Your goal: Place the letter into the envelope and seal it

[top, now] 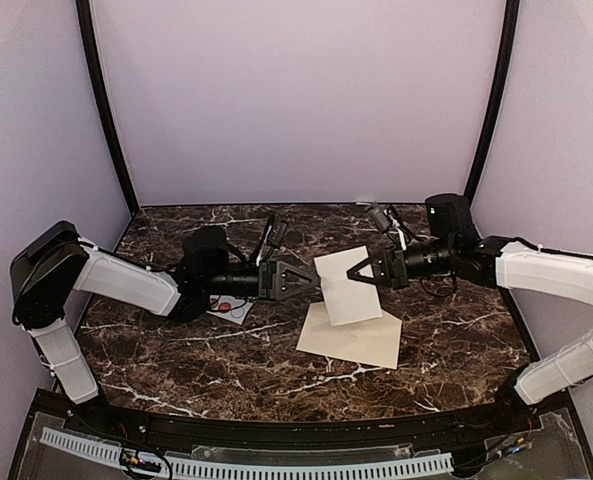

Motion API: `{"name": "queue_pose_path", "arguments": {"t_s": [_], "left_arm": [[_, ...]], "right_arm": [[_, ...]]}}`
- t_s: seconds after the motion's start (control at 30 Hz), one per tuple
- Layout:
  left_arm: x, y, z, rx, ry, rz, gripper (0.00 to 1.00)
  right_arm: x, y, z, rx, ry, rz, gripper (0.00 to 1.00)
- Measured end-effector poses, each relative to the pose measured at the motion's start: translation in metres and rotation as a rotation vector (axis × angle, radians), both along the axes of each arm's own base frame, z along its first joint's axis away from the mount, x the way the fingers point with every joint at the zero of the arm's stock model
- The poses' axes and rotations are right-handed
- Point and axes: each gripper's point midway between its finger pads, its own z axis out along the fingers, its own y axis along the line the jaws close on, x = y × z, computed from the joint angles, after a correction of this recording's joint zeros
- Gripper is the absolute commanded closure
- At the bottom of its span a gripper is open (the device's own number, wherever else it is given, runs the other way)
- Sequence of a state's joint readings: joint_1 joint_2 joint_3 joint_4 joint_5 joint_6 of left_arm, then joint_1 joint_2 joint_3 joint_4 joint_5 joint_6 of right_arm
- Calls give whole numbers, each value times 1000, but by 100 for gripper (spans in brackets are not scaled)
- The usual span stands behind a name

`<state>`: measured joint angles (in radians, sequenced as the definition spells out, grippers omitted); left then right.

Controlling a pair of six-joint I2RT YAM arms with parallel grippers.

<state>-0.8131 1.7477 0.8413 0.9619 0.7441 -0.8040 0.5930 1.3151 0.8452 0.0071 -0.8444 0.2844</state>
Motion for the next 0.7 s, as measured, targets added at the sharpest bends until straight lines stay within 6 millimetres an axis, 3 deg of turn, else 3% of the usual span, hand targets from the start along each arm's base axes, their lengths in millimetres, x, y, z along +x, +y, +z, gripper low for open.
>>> {"name": "queue_pose_path", "arguments": {"t_s": [0.2, 0.4, 0.53, 0.6, 0.67, 0.7], "left_arm": [[-8, -2, 9, -32, 1, -32, 64], [-11, -3, 15, -56, 8, -42, 74], [-12, -4, 23, -84, 9, -48, 97], [-12, -4, 26, -93, 12, -48, 100], [-10, -4, 26, -95, 11, -35, 100], [-8, -3, 25, -89, 15, -19, 100]], "right_arm": [[-7, 8, 8, 44, -11, 51, 100], [-8, 12, 14, 73, -14, 70, 100], [-9, 14, 11, 72, -4, 80, 97], [-9, 15, 9, 69, -1, 81, 73], [-7, 15, 5, 55, 2, 71, 42], [-5, 15, 3, 43, -4, 62, 34]]}}
